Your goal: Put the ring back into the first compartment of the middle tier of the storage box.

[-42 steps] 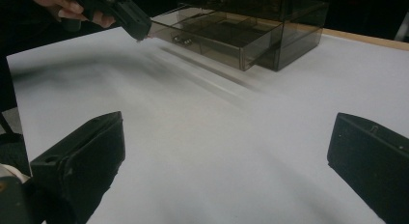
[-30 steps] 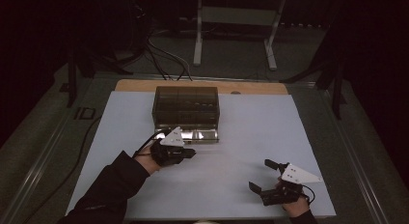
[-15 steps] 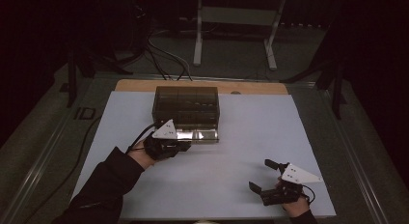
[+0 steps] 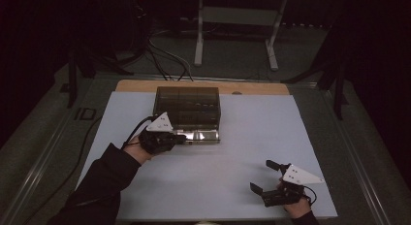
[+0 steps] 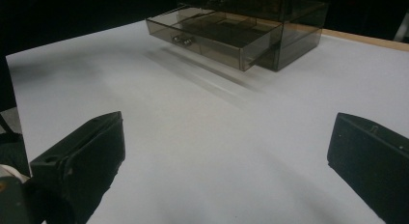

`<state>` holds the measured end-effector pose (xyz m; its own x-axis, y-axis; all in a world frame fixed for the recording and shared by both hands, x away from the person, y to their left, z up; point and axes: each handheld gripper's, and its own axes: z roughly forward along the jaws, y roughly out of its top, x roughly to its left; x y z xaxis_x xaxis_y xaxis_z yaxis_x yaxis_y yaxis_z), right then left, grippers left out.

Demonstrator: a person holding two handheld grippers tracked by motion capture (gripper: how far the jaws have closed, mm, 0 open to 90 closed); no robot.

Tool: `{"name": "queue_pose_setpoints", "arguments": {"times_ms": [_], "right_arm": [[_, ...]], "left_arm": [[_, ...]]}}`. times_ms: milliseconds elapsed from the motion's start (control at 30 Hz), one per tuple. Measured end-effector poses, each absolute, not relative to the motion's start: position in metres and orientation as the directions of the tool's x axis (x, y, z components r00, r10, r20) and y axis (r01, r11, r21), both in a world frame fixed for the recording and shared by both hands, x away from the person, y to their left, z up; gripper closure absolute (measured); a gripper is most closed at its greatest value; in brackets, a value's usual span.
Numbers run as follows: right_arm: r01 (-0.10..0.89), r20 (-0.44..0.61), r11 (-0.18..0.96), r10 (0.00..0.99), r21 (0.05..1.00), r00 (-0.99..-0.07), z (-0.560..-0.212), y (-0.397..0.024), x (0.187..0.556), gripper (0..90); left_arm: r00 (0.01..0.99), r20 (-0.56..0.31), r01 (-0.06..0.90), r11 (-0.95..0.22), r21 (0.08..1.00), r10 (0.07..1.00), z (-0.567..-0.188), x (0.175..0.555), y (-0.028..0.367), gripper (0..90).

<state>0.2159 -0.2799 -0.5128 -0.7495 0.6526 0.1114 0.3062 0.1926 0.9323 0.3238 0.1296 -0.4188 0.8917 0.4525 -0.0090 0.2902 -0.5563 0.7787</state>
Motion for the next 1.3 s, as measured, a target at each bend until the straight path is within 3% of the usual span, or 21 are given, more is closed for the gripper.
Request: {"name": "queue_pose_setpoints", "arguments": {"times_ms": [1300], "right_arm": [[0.309,0.114,0.193,0.650,0.931,-0.751,-0.513,-0.279,0.216,0.0]], "left_arm": [[0.757,-0.041,0.435,-0.457,0.776,0.652,-0.421,0.367,0.155,88.8]]}}
